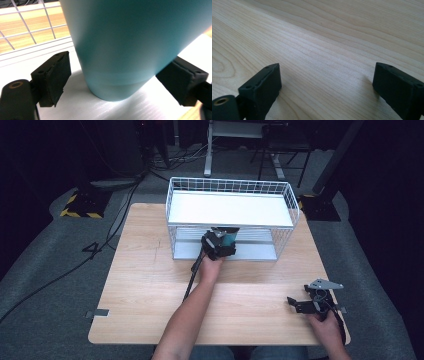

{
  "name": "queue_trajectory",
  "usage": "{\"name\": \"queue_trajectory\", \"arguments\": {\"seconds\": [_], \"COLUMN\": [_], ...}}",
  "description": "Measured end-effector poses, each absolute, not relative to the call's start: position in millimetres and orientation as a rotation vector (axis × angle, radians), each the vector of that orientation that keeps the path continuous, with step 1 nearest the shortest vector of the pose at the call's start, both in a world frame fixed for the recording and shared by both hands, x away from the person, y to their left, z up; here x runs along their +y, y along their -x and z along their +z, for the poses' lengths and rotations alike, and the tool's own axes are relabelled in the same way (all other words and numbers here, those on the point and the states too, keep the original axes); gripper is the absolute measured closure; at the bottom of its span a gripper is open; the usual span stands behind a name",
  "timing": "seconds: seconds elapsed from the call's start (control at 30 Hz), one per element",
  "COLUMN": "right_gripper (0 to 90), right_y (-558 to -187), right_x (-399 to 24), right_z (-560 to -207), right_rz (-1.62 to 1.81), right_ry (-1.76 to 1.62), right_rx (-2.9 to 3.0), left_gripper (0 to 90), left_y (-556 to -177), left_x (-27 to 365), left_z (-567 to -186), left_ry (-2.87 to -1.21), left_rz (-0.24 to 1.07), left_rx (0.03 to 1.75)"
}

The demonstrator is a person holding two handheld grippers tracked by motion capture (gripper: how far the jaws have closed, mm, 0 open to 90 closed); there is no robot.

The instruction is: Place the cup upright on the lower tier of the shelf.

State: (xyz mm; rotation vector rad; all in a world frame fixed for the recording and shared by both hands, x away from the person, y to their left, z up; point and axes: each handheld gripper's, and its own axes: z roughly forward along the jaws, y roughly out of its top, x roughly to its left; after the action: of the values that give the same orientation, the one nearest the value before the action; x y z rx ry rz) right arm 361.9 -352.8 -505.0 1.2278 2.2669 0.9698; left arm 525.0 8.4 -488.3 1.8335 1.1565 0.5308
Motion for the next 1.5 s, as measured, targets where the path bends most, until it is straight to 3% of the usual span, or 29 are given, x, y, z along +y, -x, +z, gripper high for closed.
{"name": "queue_trajectory", "arguments": {"seconds": [0.27,0.43,0.47,0.5,1.5], "right_gripper": [8.5,8.5,8.5,8.5,8.5], "right_y": [-362.0,-362.0,-362.1,-362.1,-364.2], "right_x": [-352.9,-353.0,-353.0,-353.0,-350.2], "right_z": [-505.0,-505.0,-504.9,-505.0,-504.9], "right_rz": [0.971,0.972,0.972,0.972,0.973], "right_ry": [-1.227,-1.227,-1.227,-1.227,-1.223], "right_rx": [2.267,2.27,2.27,2.27,2.274], "left_gripper": [5.9,5.9,5.8,5.4,6.8], "left_y": [-512.5,-504.5,-500.7,-497.7,-405.3], "left_x": [18.8,28.2,29.0,29.3,104.9], "left_z": [-478.3,-476.0,-475.0,-475.0,-429.8], "left_ry": [-1.814,-1.859,-1.841,-1.836,-1.862], "left_rz": [0.539,0.482,0.534,0.482,0.442], "left_rx": [1.168,1.065,1.121,1.113,1.031]}}
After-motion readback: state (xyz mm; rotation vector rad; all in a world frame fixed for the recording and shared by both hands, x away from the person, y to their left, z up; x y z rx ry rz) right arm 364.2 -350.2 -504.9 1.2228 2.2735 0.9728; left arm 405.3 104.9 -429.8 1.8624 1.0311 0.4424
